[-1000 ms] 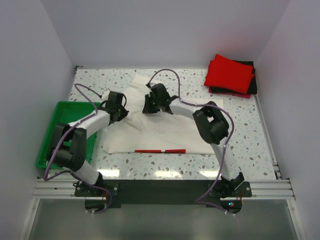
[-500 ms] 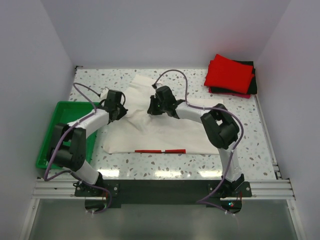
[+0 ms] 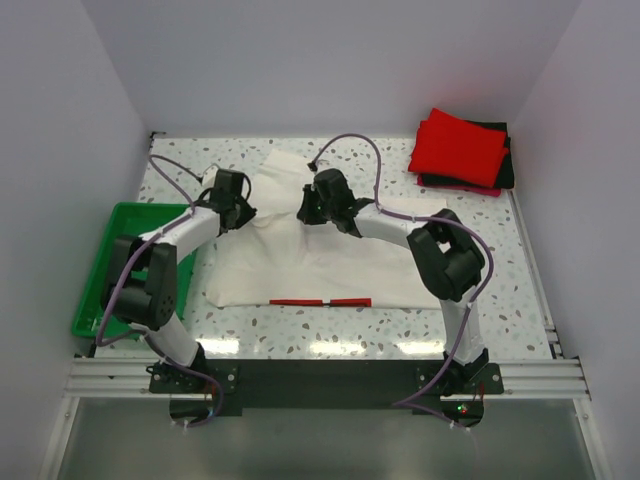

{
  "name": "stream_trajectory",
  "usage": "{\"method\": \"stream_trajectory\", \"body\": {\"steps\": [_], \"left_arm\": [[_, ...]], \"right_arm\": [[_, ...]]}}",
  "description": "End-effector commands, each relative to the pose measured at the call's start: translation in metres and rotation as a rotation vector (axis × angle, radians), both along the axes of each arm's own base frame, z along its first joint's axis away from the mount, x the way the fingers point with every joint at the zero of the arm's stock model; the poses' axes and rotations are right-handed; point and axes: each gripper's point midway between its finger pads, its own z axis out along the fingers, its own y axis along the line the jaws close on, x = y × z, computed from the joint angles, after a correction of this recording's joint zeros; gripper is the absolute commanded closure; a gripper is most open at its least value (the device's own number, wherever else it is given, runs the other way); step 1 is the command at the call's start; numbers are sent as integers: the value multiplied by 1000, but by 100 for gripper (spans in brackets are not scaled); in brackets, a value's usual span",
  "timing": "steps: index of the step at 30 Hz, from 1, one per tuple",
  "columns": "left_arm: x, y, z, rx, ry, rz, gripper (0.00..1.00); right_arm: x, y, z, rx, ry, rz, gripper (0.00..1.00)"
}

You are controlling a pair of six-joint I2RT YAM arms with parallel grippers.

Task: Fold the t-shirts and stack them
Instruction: Fold the tshirt

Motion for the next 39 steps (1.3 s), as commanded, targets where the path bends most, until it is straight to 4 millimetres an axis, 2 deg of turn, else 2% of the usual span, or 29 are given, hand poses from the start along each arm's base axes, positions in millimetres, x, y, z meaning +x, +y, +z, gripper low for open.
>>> {"method": "stream_trajectory", "body": {"steps": [1,4,5,7,9,11,12,13,14,15,16,17,18,19,20,21,22,23,24,25,26,27,28,29,30,31,32,33,39], "left_arm": [[18,2,14,-2,-52,-13,70],[21,3,15,-6,-64,-12,50],[22,5,17,-9,-73,-9,47],[28,4,22,-23,-96,-18,41],[36,6,30,-25,-118,-24,41],[43,5,32,-17,-125,-35,40],[53,4,43,-8,-148,-43,39],[59,4,38,1,-142,-50,37],[73,1,52,3,-179,-65,36],[82,1,55,25,-193,-92,34],[90,0,43,40,-174,-104,32],[109,-3,62,43,-227,-122,31],[118,-5,47,76,-207,-162,30],[127,-10,45,76,-212,-192,29],[146,-12,64,87,-258,-202,29],[155,-13,62,112,-261,-227,29],[164,-16,45,126,-242,-251,29],[181,-17,60,142,-287,-258,28],[189,-17,59,171,-299,-284,27],[200,-22,46,172,-306,-320,27],[214,-25,60,188,-354,-338,27],[221,-24,40,224,-334,-362,27],[228,-23,38,239,-339,-365,26],[239,-24,46,244,-373,-373,26],[244,-25,24,257,-352,-400,26],[248,-24,18,264,-346,-403,26],[255,-25,24,269,-366,-403,26],[257,-24,9,271,-349,-406,26],[265,-37,-4,217,-397,-443,25]], "right_arm": [[11,-1,31,9,-89,-31,93],[14,-8,30,-7,-92,-57,85],[15,-12,29,-13,-89,-66,82],[17,-18,31,-24,-93,-91,73],[18,-28,30,-39,-89,-111,69],[23,-44,37,-50,-96,-159,62],[23,-51,35,-56,-87,-177,60],[26,-64,39,-57,-79,-202,55],[29,-71,42,-47,-76,-213,54],[27,-79,38,-50,-48,-219,54],[27,-88,40,-44,-39,-228,53],[30,-99,41,-30,-26,-238,52],[27,-108,45,-24,-28,-247,52],[27,-116,45,-24,-23,-255,51],[27,-128,44,-22,-7,-269,51],[24,-135,48,-19,-6,-274,51],[22,-140,47,-19,-1,-278,50],[24,-149,49,-18,-1,-293,50],[19,-154,44,-26,10,-298,50],[18,-157,50,-20,-1,-303,50],[17,-161,52,-18,-1,-310,50],[13,-163,49,-26,5,-310,50],[12,-164,53,-23,-2,-308,50],[10,-165,53,-26,-4,-308,50],[8,-166,53,-30,-5,-303,50],[6,-167,56,-31,-9,-301,50],[5,-168,55,-34,-8,-301,50],[4,-170,57,-36,-13,-300,50],[7,-175,71,-20,-41,-312,50]]}}
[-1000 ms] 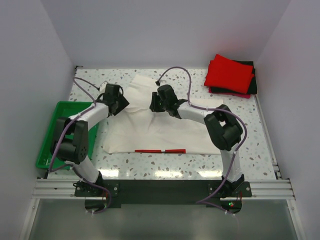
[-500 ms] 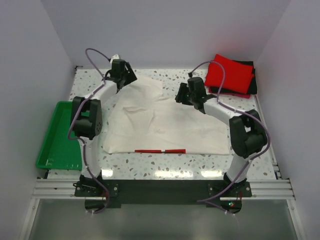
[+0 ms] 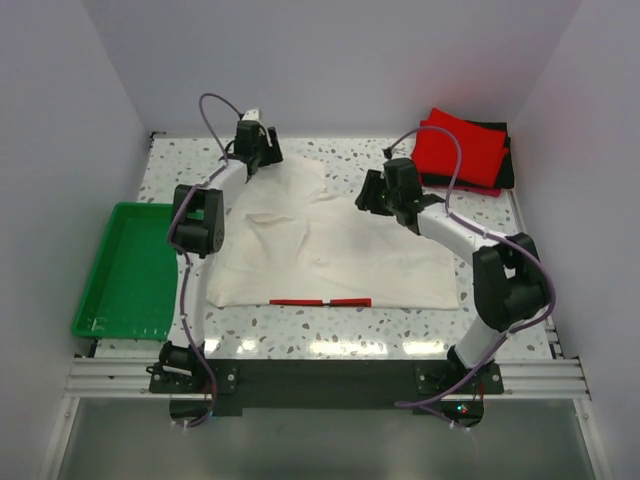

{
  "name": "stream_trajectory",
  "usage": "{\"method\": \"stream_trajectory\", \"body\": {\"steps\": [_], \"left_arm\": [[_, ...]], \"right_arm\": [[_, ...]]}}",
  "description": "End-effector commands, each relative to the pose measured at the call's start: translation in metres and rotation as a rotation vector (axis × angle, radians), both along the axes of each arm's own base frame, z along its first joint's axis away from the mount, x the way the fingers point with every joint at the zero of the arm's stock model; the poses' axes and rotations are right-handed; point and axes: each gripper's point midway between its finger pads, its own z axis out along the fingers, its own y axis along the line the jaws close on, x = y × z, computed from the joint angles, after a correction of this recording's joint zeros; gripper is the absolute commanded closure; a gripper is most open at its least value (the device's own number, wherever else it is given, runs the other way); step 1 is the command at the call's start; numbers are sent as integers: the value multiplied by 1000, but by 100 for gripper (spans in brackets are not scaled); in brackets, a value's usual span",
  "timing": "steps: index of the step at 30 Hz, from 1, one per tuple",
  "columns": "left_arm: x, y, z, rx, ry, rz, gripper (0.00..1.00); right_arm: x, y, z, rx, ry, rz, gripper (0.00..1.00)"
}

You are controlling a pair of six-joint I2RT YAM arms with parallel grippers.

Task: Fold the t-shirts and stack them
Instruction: Fold the tshirt

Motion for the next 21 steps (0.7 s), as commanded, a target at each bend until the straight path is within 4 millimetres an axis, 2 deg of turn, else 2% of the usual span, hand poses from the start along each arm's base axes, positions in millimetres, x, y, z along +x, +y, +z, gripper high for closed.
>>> {"method": "stream_trajectory", "body": {"steps": [1,8,13,18,20,21], "left_arm": [[22,-7,29,-36,-123,-66,25],[17,-19,7,-80,-94,-113,35],[12,-28,0,-105,-91,-151,53],[15,-30,13,-110,-124,-169,73],[17,-31,23,-115,-147,-176,79],[18,-31,27,-118,-165,-179,80]], "right_arm": [[2,-5,29,17,-65,2,50],[7,-20,25,15,-56,-35,50],[11,-38,21,22,-36,-63,50],[15,-62,21,4,-24,-123,50],[16,-77,21,-13,-12,-160,50],[17,-90,18,-27,3,-195,50]]}}
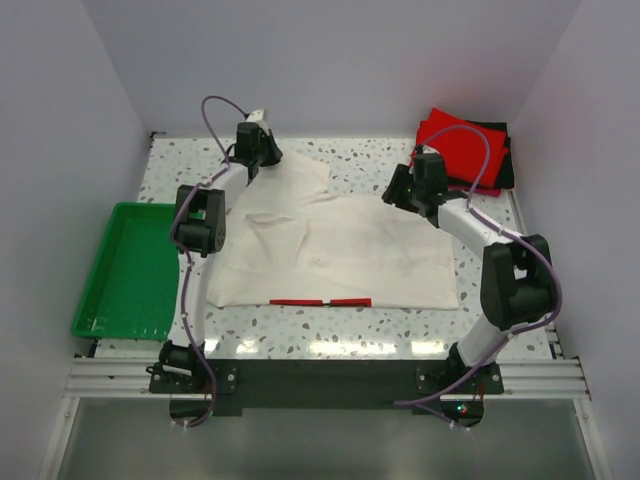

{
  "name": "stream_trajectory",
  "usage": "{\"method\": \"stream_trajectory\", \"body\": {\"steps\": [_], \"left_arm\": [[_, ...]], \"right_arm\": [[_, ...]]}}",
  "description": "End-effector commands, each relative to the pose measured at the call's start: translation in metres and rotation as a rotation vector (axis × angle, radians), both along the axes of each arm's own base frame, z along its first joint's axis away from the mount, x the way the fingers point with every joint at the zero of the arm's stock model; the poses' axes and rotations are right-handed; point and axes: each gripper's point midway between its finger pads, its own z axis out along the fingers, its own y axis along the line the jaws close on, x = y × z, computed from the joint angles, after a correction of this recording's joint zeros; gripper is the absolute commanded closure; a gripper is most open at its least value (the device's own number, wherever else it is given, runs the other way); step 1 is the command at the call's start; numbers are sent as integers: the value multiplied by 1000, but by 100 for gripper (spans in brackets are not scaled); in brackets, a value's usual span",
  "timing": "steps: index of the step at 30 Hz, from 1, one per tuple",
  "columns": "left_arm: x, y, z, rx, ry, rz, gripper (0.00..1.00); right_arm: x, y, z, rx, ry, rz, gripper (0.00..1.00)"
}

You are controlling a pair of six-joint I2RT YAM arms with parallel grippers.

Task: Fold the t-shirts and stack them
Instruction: Fold the tshirt

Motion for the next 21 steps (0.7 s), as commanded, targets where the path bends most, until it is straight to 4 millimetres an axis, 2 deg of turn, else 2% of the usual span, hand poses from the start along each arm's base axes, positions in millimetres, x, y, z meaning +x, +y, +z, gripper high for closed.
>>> {"method": "stream_trajectory", "body": {"steps": [1,8,9,11,12,14,16,18,19,20,21], "left_arm": [[11,-3,32,-26,-115,-35,82],[18,2,75,-56,-213,-17,100],[19,4,81,-68,-229,-18,100],[18,6,88,-89,-240,-19,100],[18,8,89,-96,-247,-19,100],[17,9,100,-108,-264,-19,100],[16,11,103,-120,-275,-27,100],[15,10,113,-138,-295,-33,100],[14,9,112,-146,-291,-37,100],[14,8,116,-151,-299,-41,100],[14,7,118,-158,-304,-47,100]], "right_arm": [[2,-32,15,-40,-15,-78,50],[7,-99,1,-63,63,-229,50],[8,-115,-3,-60,75,-261,50],[11,-123,-6,-58,87,-280,50],[11,-142,-17,-53,121,-316,50],[15,-152,-23,-54,134,-334,50],[16,-164,-37,-56,173,-360,49],[22,-173,-40,-60,176,-371,49],[24,-174,-52,-62,204,-371,49],[32,-176,-48,-62,192,-367,49],[33,-178,-52,-65,202,-371,49]]}}
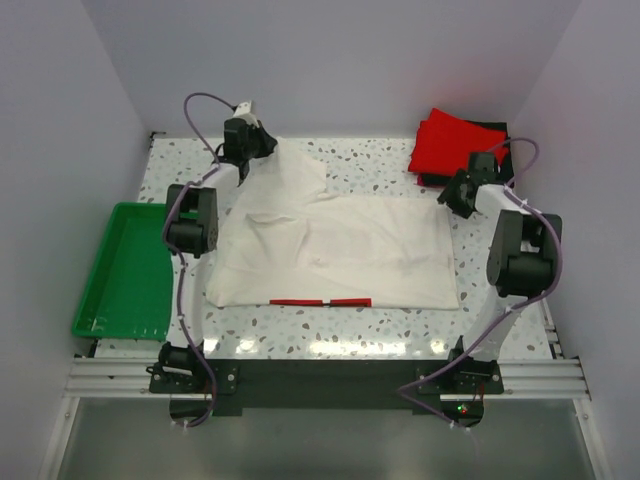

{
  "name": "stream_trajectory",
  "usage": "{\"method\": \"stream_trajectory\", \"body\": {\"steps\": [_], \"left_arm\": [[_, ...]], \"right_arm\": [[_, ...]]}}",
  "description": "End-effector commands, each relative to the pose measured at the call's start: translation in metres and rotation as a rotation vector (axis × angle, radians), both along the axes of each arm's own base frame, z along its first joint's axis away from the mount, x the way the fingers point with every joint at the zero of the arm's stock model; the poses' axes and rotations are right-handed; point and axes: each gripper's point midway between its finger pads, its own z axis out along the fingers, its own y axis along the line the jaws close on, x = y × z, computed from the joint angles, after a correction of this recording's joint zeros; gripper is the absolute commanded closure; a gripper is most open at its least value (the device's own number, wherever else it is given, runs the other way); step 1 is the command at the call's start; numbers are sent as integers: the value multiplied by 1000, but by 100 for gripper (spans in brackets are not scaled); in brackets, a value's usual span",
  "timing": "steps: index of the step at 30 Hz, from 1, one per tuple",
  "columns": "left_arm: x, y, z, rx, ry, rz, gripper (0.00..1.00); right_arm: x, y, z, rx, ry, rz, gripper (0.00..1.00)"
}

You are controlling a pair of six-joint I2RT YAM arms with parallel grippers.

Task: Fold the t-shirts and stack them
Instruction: Fold the tshirt

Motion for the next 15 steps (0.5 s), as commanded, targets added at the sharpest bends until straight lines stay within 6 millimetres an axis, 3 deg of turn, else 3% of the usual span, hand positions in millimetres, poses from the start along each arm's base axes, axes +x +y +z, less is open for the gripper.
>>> {"method": "stream_trajectory", "body": {"steps": [1,7,15], "left_arm": [[7,0,80,-58,-174,-22,100],[5,-2,83,-74,-183,-32,100],[7,-3,86,-85,-191,-38,100]], "right_arm": [[18,-4,0,-14,1,21,49],[46,-13,-4,-42,-8,25,49],[55,-12,-14,-30,7,35,51]]}}
